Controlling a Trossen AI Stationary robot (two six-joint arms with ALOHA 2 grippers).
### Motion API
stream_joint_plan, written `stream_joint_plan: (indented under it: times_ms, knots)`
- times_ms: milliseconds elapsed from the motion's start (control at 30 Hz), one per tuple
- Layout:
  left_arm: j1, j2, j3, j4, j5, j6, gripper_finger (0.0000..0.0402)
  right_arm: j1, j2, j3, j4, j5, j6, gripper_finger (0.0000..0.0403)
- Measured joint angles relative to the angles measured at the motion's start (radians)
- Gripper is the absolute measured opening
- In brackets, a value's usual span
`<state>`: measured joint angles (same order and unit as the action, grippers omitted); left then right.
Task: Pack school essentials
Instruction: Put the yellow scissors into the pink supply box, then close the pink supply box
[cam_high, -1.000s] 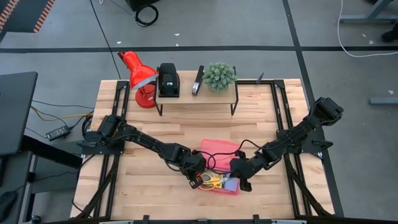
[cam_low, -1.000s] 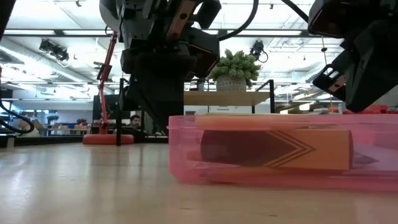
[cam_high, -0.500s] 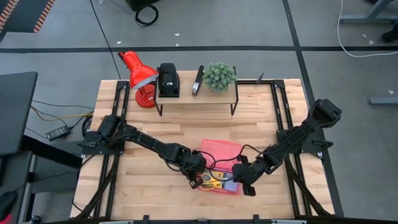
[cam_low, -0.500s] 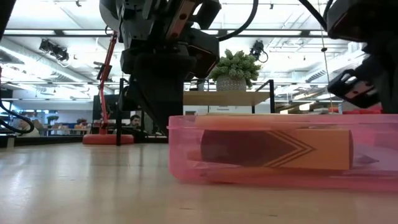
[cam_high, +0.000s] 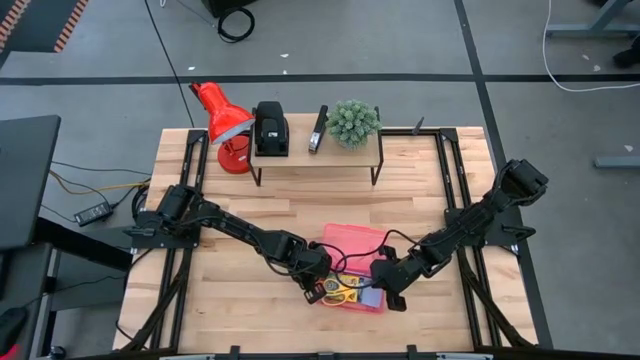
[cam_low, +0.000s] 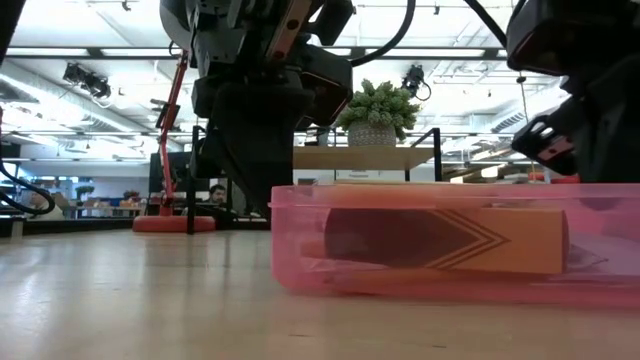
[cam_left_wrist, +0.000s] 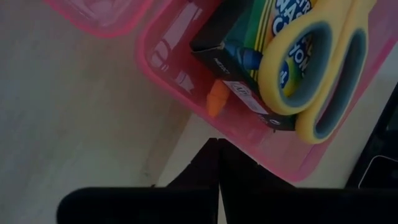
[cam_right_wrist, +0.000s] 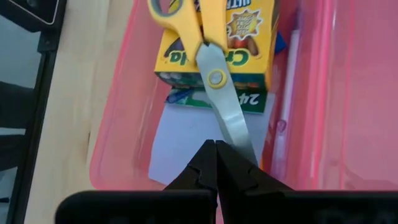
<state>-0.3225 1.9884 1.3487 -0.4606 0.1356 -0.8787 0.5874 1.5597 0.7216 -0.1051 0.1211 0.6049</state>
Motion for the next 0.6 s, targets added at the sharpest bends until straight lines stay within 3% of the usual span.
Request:
stream_joint_plan:
  times_ms: [133,433,533,600]
  knots:
    - [0.0,0.0,0.0,0.0,0.001,0.001,0.0006,-0.021,0.0,0.0,0.008,-0.017,-0.007,0.0006]
    - [0.0,0.0,0.0,-0.001,0.002,0.012,0.0019,-0.029,-0.066,0.023,0.044,-0.161,0.019,0.0006]
    - [0.0,0.0,0.0,-0.001,0.001,0.013,0.0012,-0.029,-0.143,0.03,0.032,-0.139,0.019,0.0006]
    - [0.003,0.0,0.0,-0.001,0.001,0.013,0.0009,-0.029,-0.204,0.031,-0.011,-0.066,0.019,0.0006]
